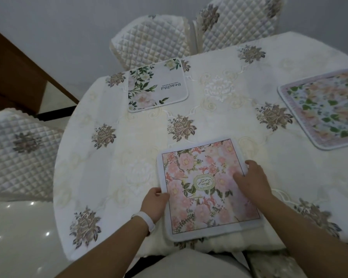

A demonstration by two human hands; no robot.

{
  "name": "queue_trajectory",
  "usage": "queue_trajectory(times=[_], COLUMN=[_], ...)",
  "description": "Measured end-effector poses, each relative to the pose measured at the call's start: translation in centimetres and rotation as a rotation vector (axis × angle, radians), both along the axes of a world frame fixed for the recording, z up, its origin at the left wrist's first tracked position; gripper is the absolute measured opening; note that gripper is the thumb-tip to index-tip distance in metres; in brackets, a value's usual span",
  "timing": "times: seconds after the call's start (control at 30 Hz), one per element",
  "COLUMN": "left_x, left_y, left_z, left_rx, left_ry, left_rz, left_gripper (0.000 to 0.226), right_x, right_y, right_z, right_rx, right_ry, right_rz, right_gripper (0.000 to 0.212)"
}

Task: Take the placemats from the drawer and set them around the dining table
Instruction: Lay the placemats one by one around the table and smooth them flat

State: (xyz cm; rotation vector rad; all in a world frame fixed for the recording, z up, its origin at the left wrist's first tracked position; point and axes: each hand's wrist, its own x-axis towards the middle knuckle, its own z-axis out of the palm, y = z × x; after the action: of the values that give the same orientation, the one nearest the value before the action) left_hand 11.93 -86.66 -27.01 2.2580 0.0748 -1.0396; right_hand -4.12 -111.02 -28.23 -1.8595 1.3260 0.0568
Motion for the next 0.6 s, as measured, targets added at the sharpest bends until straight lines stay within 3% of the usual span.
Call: queue_trajectory(times=[0.13, 0.3, 0.6], left_x=[-0.9, -0.6, -1.3], left_y=[0.1, 1.6, 8.9], left_z=[0.6, 1.5, 4.8], left_rx=[-0.022, -0.040, -0.136], left_ry=[0.022, -0.014, -0.133], left_rz=[0.000, 0.017, 0.202], left_gripper=[0.017, 0.018, 0.022], right_x=[-0.1, -0.1, 2.7], right_y=[0.9, 2.9, 8.6], right_z=[0.2, 0.4, 2.0], right_rx=[0.084, 0.146, 0.166], right_ry=[-0.047, -0.087, -0.152], right_rz=[-0.030, -0.009, 0.215], right_gripper=[0.055, 0.028, 0.027])
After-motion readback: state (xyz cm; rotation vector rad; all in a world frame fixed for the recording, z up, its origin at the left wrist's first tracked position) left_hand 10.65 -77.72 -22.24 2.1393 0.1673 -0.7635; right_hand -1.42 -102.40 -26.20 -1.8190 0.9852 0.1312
